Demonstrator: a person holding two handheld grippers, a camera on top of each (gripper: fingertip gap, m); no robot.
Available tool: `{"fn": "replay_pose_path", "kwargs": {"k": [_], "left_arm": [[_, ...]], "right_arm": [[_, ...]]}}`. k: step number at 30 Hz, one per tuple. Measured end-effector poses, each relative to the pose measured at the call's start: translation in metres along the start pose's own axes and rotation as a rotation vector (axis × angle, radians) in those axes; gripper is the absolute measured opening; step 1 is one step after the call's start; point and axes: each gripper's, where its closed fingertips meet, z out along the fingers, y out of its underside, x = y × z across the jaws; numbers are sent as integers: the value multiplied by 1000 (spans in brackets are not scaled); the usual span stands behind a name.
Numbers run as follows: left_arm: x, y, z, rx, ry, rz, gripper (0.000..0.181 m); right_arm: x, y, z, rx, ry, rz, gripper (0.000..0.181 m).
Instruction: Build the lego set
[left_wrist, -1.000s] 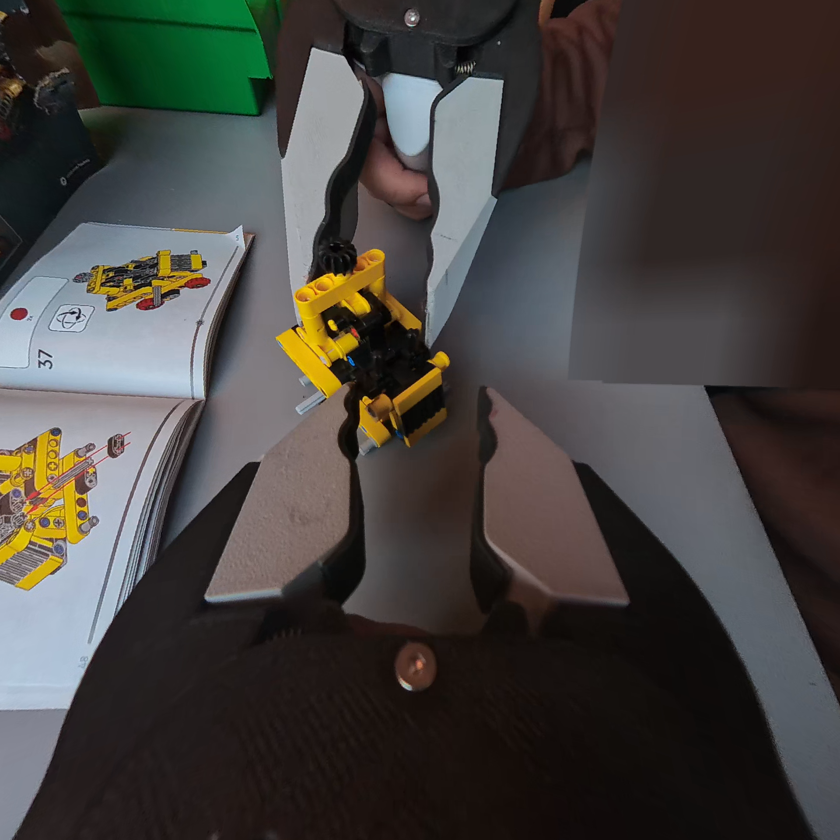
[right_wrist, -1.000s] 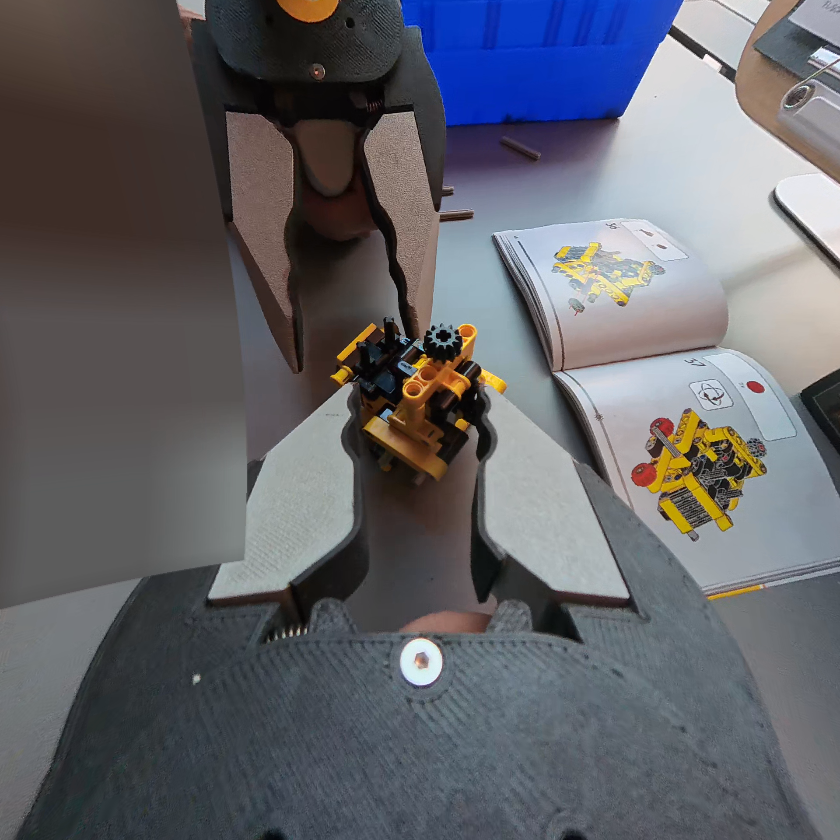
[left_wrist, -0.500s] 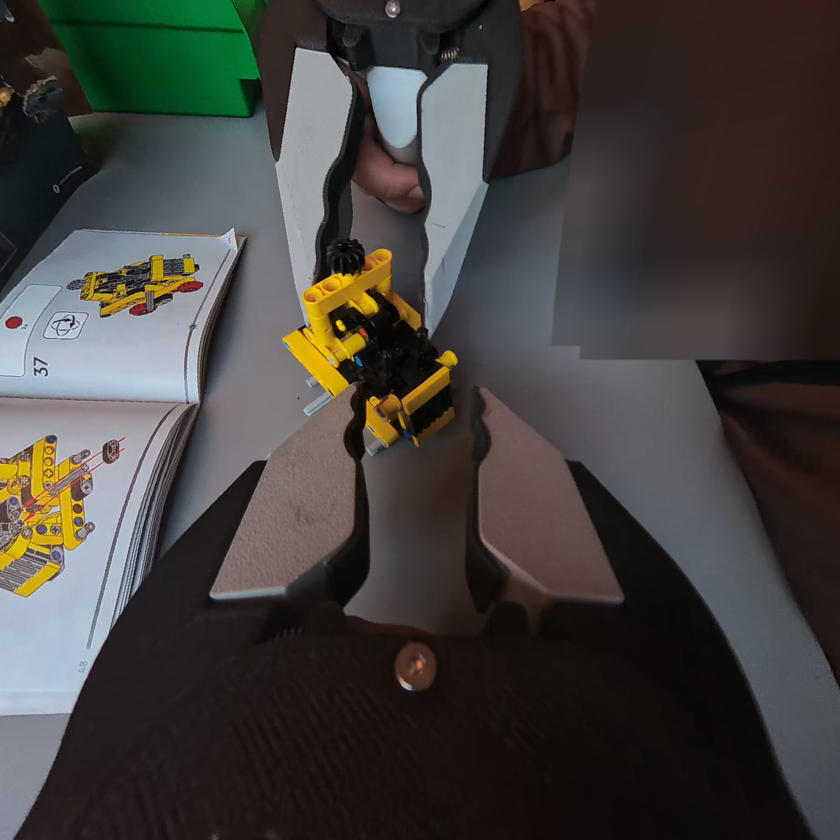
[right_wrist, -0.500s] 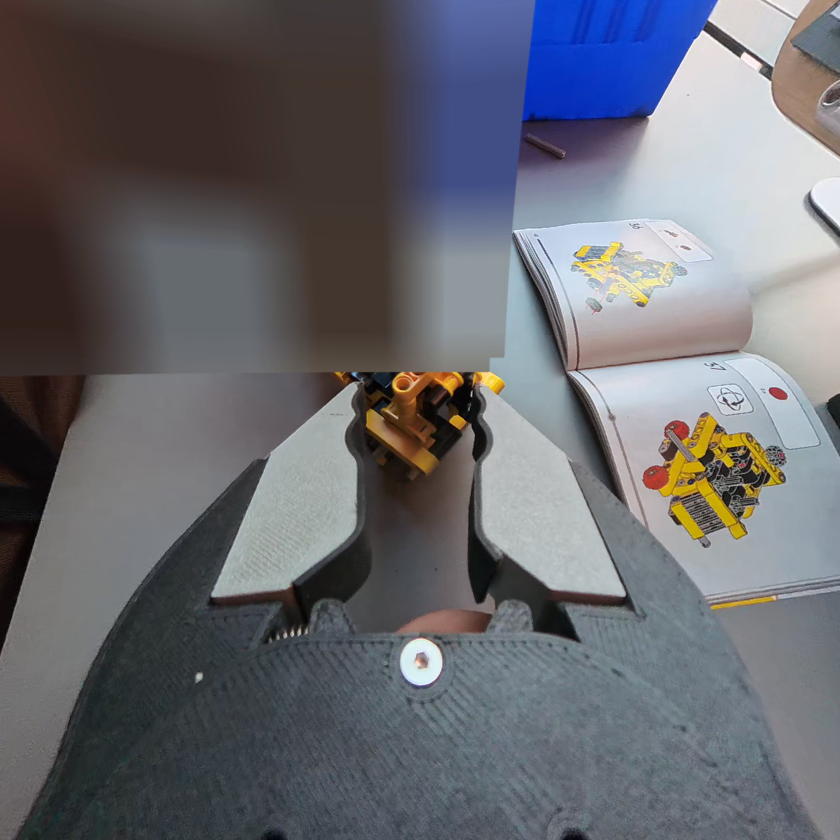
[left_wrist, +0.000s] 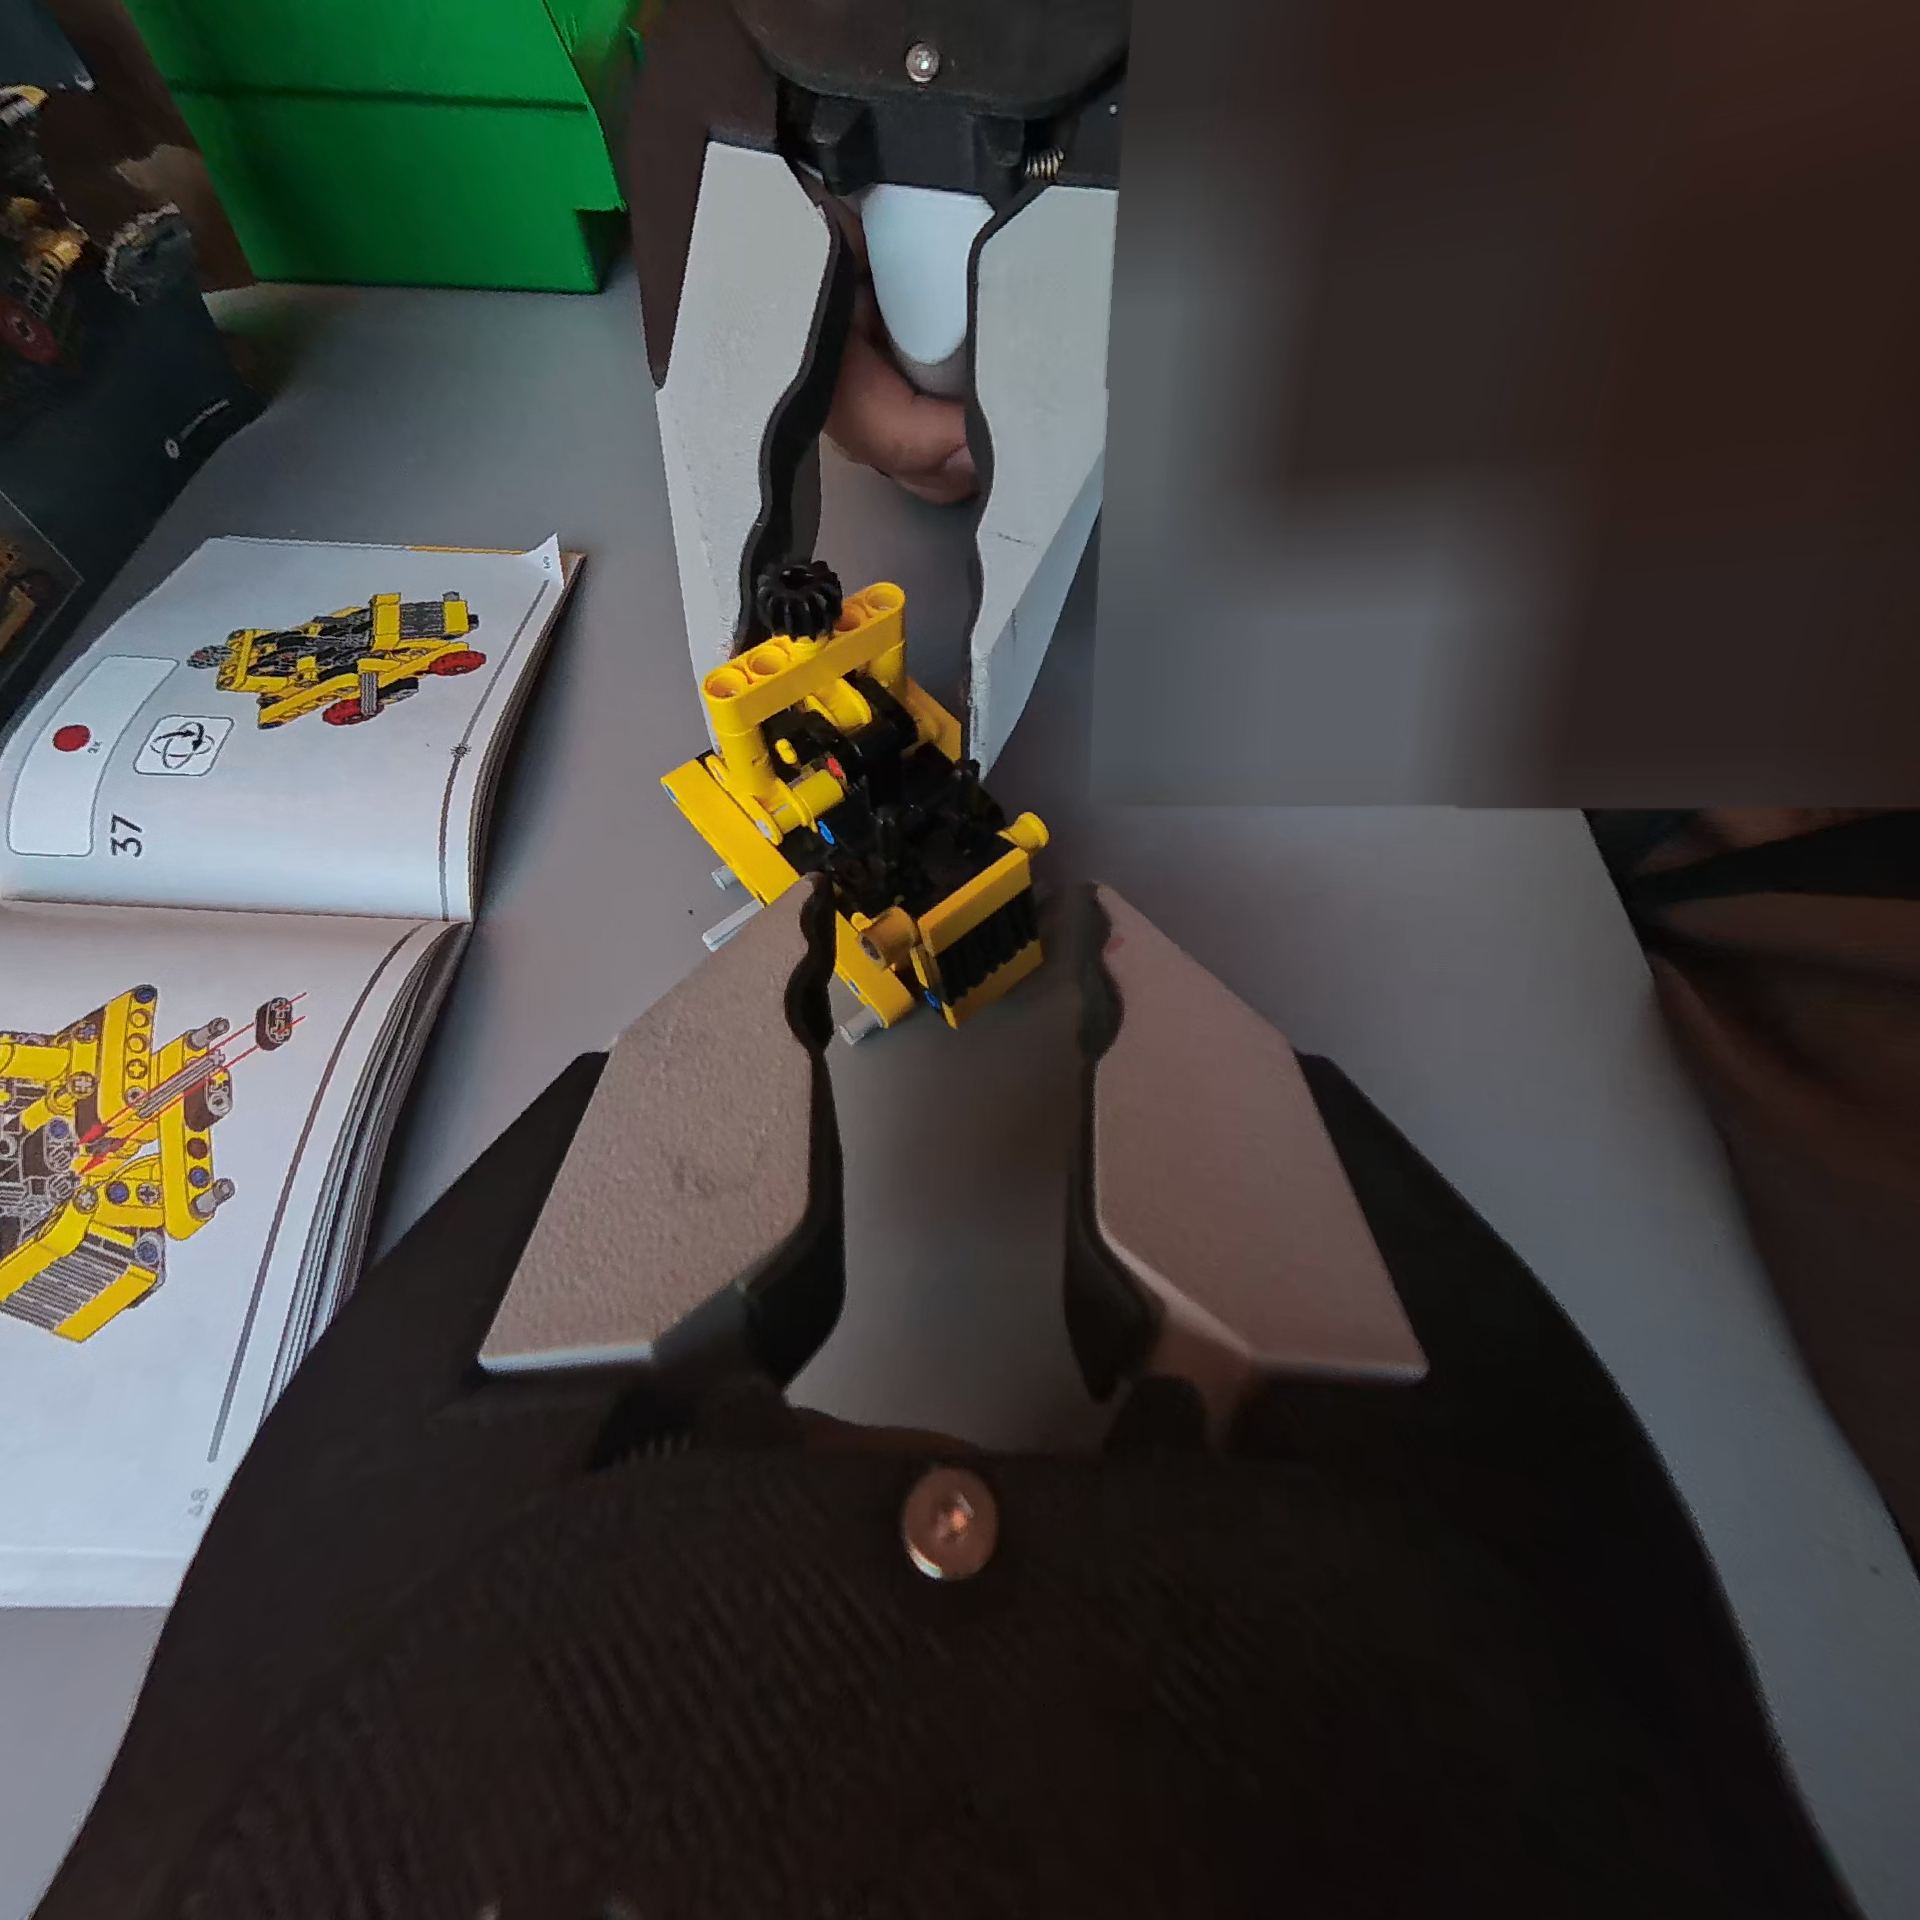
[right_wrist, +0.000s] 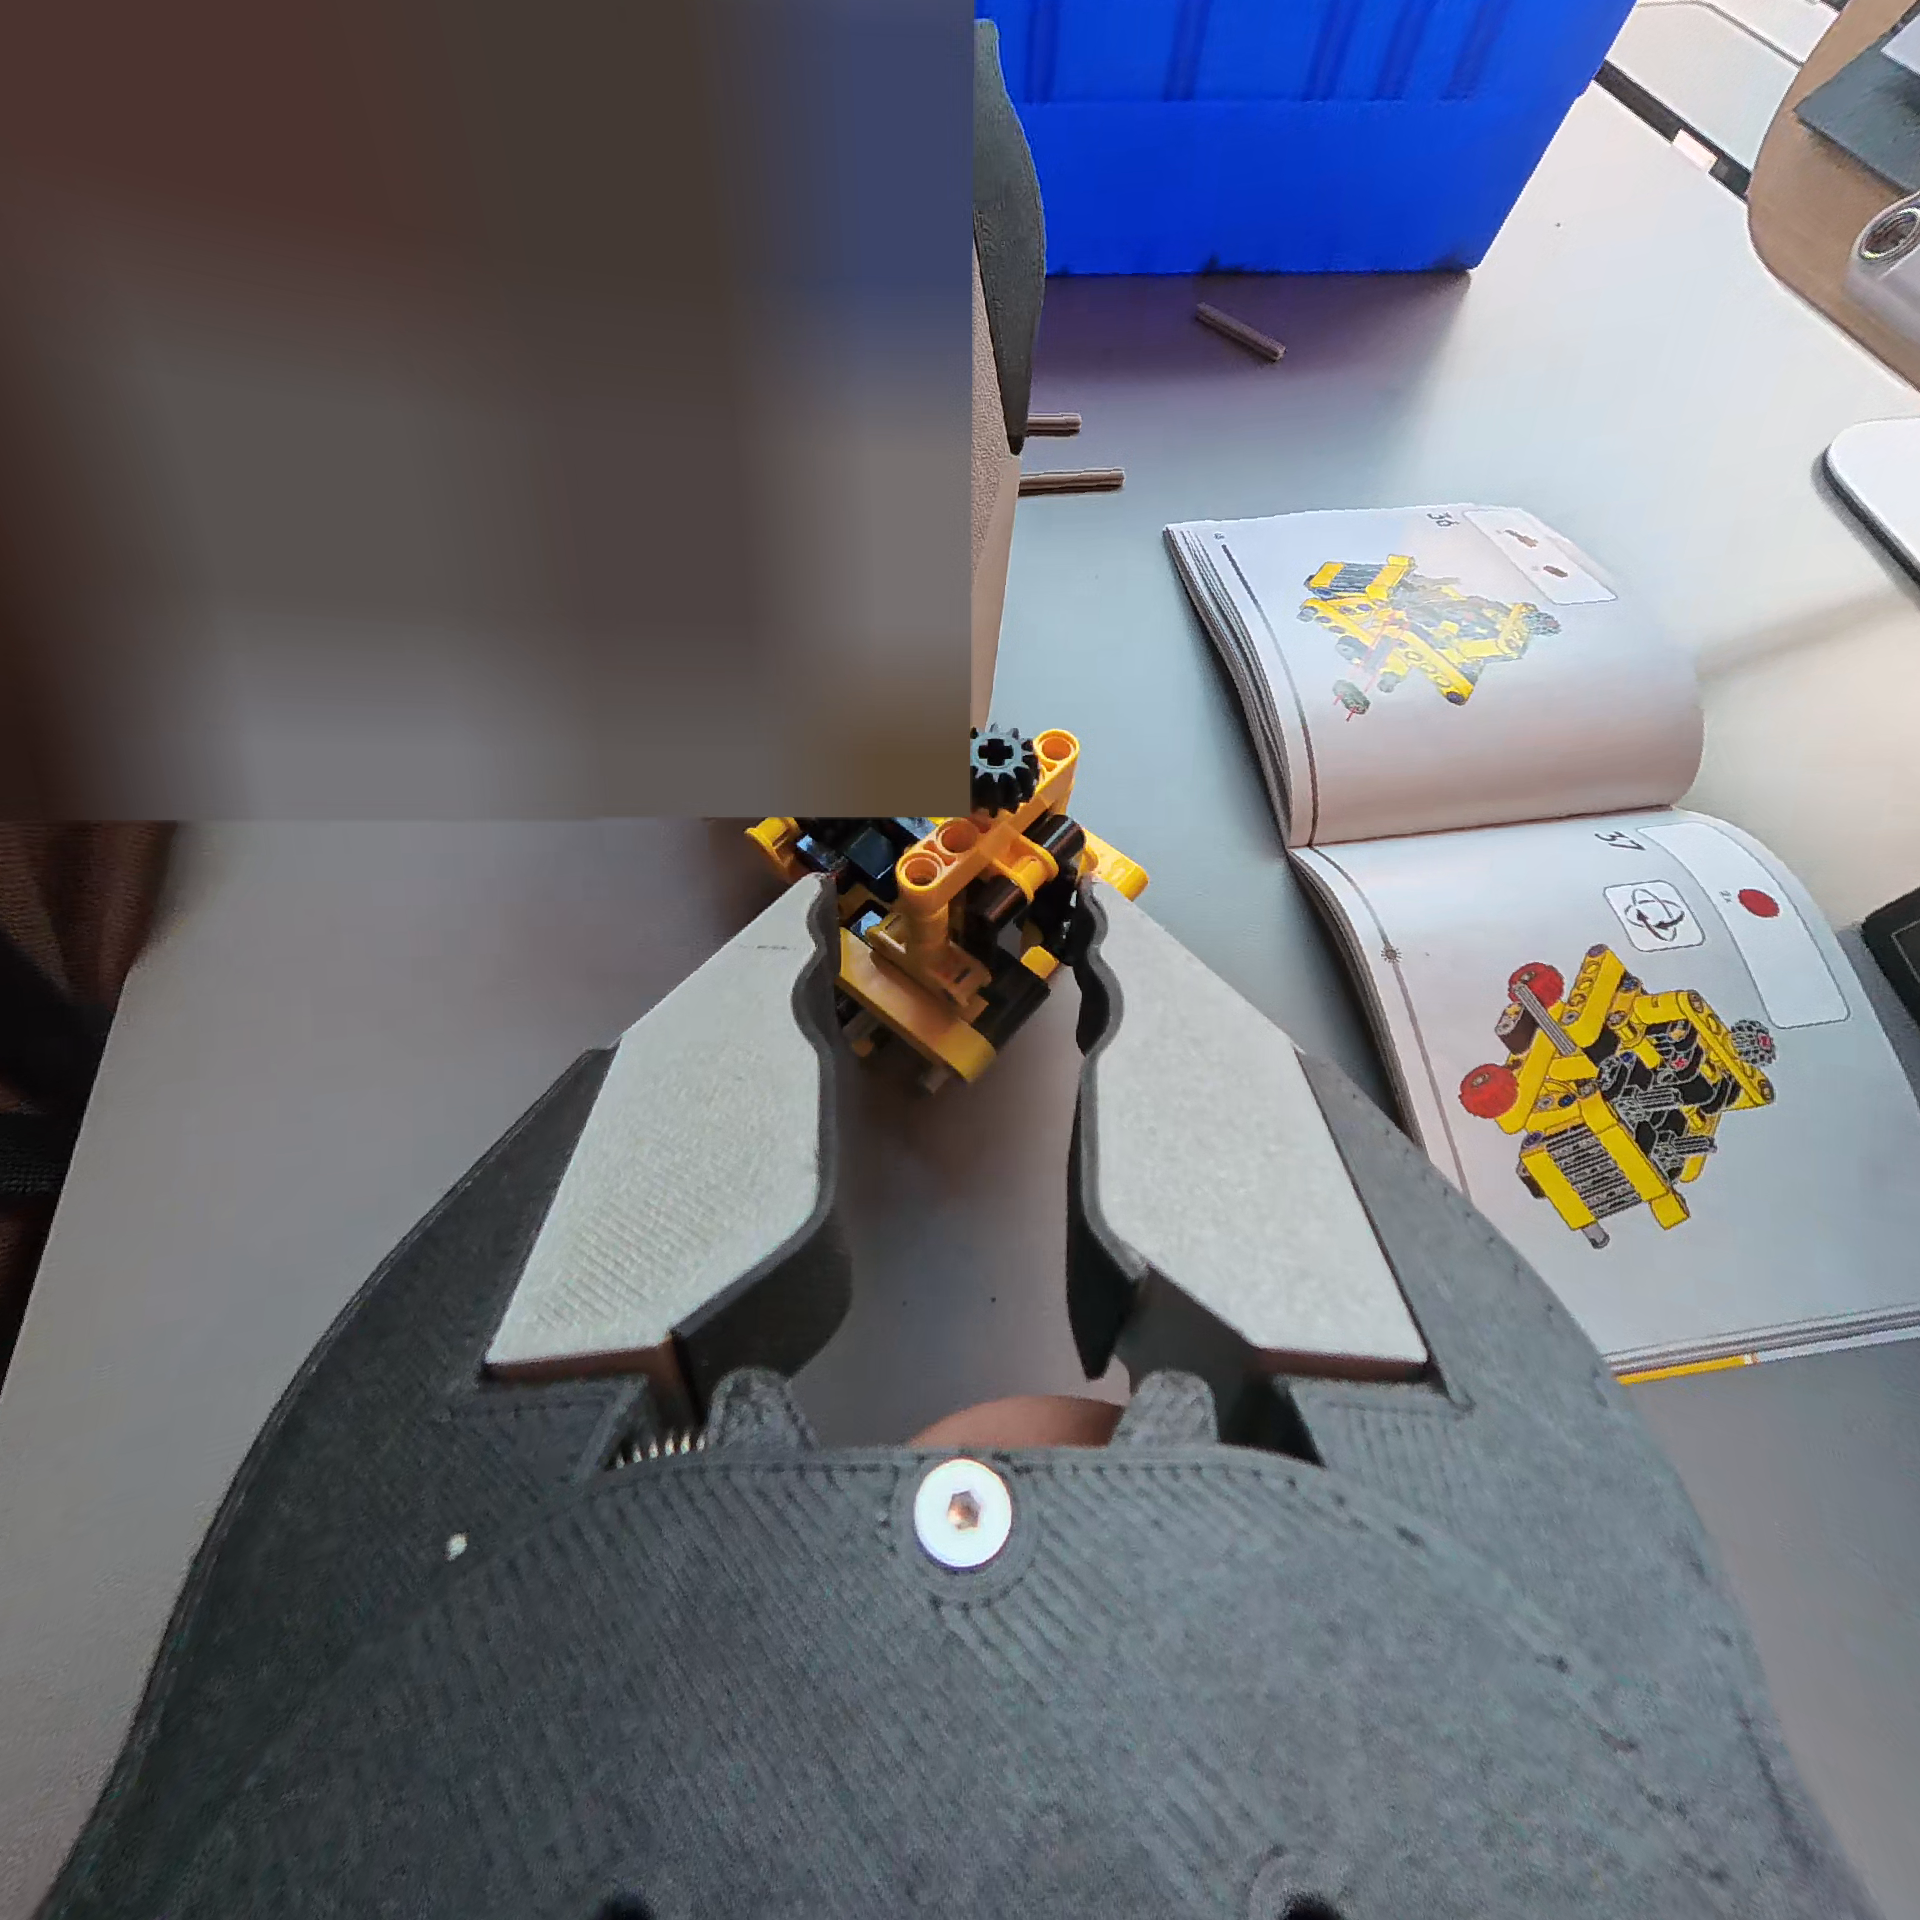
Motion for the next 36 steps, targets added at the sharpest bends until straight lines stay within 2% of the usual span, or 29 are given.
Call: {"fn": "replay_pose_path", "kwargs": {"k": [18,22,29,36], "left_arm": [[1,-2,-3,22,-15,2,37],[0,-4,-9,55,-6,-23,28],[0,0,-5,17,4,-32,39],[4,3,-2,-9,-3,6,39]], "right_arm": [[-1,0,0,-1,3,-12,47],[-1,0,0,-3,7,-15,47],[-1,0,0,-1,1,-10,47],[-1,0,0,-4,3,-11,48]]}}
